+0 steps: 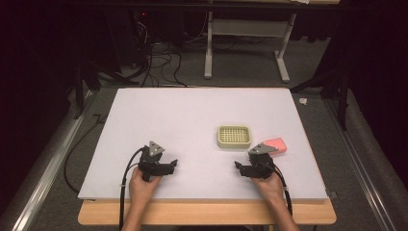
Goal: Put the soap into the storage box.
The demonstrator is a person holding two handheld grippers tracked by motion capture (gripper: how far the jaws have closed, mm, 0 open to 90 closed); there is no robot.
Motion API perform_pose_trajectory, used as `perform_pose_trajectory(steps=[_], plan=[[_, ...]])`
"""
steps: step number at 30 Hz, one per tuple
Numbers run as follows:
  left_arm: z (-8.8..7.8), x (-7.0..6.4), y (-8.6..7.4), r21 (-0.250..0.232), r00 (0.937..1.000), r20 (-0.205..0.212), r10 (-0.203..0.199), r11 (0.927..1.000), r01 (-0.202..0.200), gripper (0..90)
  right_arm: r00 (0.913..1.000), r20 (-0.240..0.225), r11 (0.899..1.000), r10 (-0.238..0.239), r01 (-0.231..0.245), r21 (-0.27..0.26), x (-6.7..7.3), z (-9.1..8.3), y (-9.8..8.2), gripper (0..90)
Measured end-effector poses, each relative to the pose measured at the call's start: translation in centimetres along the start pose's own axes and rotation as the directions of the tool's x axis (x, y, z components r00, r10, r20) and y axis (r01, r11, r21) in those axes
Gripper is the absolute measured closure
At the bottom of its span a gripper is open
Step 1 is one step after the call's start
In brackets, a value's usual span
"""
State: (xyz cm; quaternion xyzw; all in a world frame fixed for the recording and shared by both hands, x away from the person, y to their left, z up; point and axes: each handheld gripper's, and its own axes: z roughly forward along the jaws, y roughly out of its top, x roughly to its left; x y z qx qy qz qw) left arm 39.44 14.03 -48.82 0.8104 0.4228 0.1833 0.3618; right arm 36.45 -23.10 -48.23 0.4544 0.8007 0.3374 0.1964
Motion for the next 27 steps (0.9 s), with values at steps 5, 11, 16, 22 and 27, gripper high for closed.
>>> perform_pose_trajectory(steps=[5,11,16,22,27], plan=[[0.0,0.0,0.0,0.000,1.0000,0.000,0.000,1.0000,0.000,20.0,0.9999,0.014,1.000,0.005,-0.005,-0.011,-0.1,-0.5,0.1,28.0],[0.0,0.0,0.0,0.000,1.0000,0.000,0.000,1.0000,0.000,20.0,0.9997,0.007,0.999,0.024,-0.024,-0.032,-0.5,-1.5,0.0,27.9],[0.0,0.0,0.0,0.001,1.0000,0.000,0.000,1.0000,0.000,19.9,0.9988,0.013,0.997,0.046,-0.046,-0.057,-1.1,-2.5,-0.4,27.8],[0.0,0.0,0.0,0.000,1.0000,-0.003,-0.001,1.0000,0.001,19.6,0.9985,0.026,0.995,0.049,-0.046,-0.086,-1.7,-3.7,-0.7,27.4],[0.0,0.0,0.0,0.000,1.0000,-0.005,-0.001,1.0000,0.001,19.4,0.9974,0.033,0.993,0.064,-0.060,-0.102,-2.2,-4.8,-1.4,27.1]])
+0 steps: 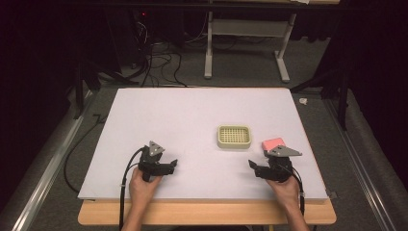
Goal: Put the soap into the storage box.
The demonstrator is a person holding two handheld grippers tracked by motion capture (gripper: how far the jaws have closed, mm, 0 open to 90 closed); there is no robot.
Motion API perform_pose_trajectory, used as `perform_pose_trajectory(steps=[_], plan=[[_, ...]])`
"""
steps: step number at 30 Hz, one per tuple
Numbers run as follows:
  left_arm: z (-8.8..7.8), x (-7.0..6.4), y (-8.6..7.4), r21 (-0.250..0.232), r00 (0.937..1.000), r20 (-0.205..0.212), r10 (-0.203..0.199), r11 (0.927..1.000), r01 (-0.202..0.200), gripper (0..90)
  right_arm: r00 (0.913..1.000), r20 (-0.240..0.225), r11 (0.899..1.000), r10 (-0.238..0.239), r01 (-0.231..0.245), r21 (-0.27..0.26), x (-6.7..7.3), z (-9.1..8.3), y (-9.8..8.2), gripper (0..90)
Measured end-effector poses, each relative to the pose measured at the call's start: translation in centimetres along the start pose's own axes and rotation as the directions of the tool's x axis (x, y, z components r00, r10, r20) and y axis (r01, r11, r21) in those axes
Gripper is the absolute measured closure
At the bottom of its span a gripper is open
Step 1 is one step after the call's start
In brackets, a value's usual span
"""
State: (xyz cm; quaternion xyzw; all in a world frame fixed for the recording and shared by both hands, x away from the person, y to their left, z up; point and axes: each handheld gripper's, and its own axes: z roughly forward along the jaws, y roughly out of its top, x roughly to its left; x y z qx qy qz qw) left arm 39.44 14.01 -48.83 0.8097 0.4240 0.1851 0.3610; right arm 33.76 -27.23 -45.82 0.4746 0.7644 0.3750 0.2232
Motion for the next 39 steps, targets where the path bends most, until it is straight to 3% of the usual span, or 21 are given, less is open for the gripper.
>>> perform_pose_trajectory(steps=[5,18,32,39], plan=[[0.0,0.0,0.0,0.001,1.0000,-0.001,0.001,1.0000,-0.001,19.3,0.9999,0.014,1.000,0.006,-0.006,-0.017,-0.6,-1.0,-0.4,26.4],[0.0,0.0,0.0,0.001,1.0000,-0.006,-0.003,1.0000,0.003,18.8,0.9906,0.099,0.995,0.094,-0.091,-0.036,-3.0,-2.6,-2.1,19.2],[0.0,0.0,0.0,0.002,0.9999,-0.010,-0.004,1.0000,0.004,18.1,0.9719,0.177,0.988,0.155,-0.154,-0.021,-5.0,-2.1,-1.8,14.2],[0.0,0.0,0.0,0.002,0.9999,-0.011,-0.004,1.0000,0.004,18.1,0.9688,0.188,0.987,0.161,-0.160,-0.022,-5.6,-1.7,-0.9,13.8]])
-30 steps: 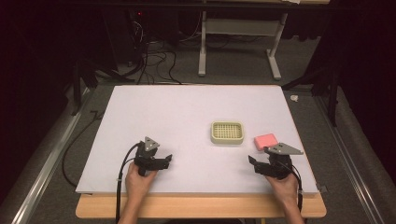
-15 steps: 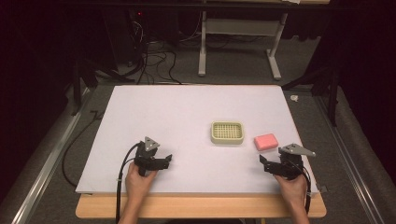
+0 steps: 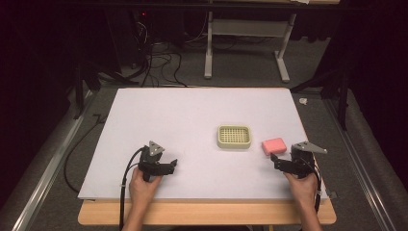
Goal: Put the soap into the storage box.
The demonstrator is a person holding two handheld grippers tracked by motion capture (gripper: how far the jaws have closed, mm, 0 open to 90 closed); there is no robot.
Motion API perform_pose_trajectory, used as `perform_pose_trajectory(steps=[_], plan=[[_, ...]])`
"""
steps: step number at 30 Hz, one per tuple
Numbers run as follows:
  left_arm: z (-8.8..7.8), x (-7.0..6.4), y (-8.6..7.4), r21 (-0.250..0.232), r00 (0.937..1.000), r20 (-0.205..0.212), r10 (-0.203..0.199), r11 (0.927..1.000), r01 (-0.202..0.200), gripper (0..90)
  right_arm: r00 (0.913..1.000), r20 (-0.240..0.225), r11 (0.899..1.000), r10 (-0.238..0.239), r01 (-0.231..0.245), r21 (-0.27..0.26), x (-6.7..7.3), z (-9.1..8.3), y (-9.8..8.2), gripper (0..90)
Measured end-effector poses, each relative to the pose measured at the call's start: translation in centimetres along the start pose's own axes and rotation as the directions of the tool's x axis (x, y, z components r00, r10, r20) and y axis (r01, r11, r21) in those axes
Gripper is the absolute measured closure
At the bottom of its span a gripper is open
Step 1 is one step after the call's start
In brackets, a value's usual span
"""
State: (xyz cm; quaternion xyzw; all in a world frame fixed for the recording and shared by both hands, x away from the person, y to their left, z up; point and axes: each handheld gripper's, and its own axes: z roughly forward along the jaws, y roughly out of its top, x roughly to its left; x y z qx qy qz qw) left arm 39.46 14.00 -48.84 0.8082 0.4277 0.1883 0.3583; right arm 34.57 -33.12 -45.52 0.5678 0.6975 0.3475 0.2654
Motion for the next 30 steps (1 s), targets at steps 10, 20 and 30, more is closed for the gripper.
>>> perform_pose_trajectory(steps=[10,20,30], plan=[[0.0,-0.1,0.0,-0.001,1.0000,-0.005,0.007,1.0000,-0.007,18.1,0.9997,0.022,1.000,0.013,-0.014,0.024,-0.1,1.1,1.2,12.4],[0.0,0.0,0.0,-0.001,1.0000,-0.002,0.002,1.0000,-0.002,18.1,0.9989,0.047,0.999,0.004,-0.006,0.045,-0.2,2.5,2.0,12.3],[0.0,0.0,0.0,-0.001,1.0000,-0.001,0.001,1.0000,-0.001,18.1,0.9984,0.057,0.997,-0.003,-0.001,0.071,0.1,3.7,2.2,11.9]])
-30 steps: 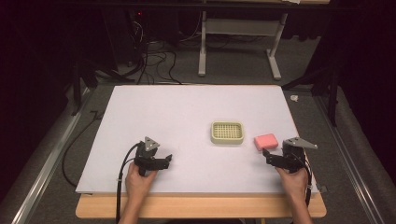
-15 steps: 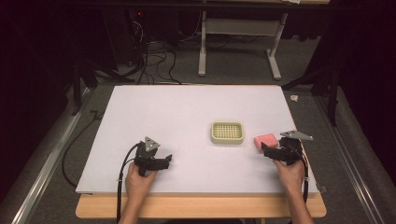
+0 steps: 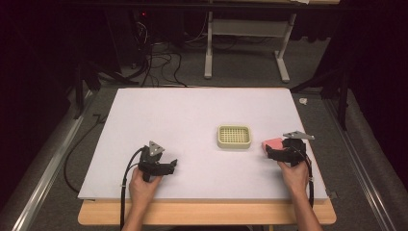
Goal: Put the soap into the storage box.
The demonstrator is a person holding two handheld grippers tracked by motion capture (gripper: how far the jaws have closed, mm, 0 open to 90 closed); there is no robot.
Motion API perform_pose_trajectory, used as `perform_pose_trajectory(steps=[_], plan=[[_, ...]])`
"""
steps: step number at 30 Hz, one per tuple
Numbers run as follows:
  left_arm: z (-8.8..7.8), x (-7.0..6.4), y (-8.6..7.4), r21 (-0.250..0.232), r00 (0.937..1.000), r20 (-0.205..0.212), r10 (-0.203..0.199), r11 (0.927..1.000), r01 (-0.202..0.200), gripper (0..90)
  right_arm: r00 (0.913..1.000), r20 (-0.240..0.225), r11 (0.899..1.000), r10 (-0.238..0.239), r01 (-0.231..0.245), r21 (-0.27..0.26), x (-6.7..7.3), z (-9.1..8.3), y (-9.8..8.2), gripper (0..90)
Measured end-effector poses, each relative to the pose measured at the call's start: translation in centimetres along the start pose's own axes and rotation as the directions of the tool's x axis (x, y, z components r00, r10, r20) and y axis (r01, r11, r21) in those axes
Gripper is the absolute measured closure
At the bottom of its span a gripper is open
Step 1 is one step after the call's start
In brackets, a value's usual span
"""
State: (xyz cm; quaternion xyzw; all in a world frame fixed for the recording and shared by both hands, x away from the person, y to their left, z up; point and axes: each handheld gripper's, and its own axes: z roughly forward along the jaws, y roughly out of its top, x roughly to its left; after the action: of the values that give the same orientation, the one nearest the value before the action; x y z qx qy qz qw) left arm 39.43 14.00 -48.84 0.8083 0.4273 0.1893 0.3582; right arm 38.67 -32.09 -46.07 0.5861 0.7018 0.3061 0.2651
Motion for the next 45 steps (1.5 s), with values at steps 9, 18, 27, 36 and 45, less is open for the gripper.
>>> perform_pose_trajectory(steps=[9,18,27,36,45], plan=[[0.0,0.0,0.0,0.000,1.0000,0.000,0.000,1.0000,0.000,18.1,1.0000,-0.005,0.999,0.002,-0.002,0.035,0.2,1.2,-0.1,11.9],[0.0,0.0,0.0,0.000,1.0000,0.000,0.000,1.0000,0.000,18.1,0.9999,0.012,0.998,-0.001,0.000,0.067,0.4,2.2,-0.4,12.2],[0.0,0.0,0.0,0.000,1.0000,0.000,-0.002,1.0000,0.002,17.9,0.9999,0.012,0.998,0.003,-0.004,0.063,0.5,2.4,-0.7,12.1],[0.0,0.0,0.0,-0.001,1.0000,-0.005,0.003,1.0000,-0.003,17.9,0.9999,0.013,0.999,-0.006,0.005,0.054,0.5,2.4,-0.8,13.2],[0.0,0.0,0.0,0.000,1.0000,-0.003,0.001,1.0000,-0.001,17.9,1.0000,0.002,0.998,-0.003,0.003,0.058,0.5,2.3,-0.7,13.4]])
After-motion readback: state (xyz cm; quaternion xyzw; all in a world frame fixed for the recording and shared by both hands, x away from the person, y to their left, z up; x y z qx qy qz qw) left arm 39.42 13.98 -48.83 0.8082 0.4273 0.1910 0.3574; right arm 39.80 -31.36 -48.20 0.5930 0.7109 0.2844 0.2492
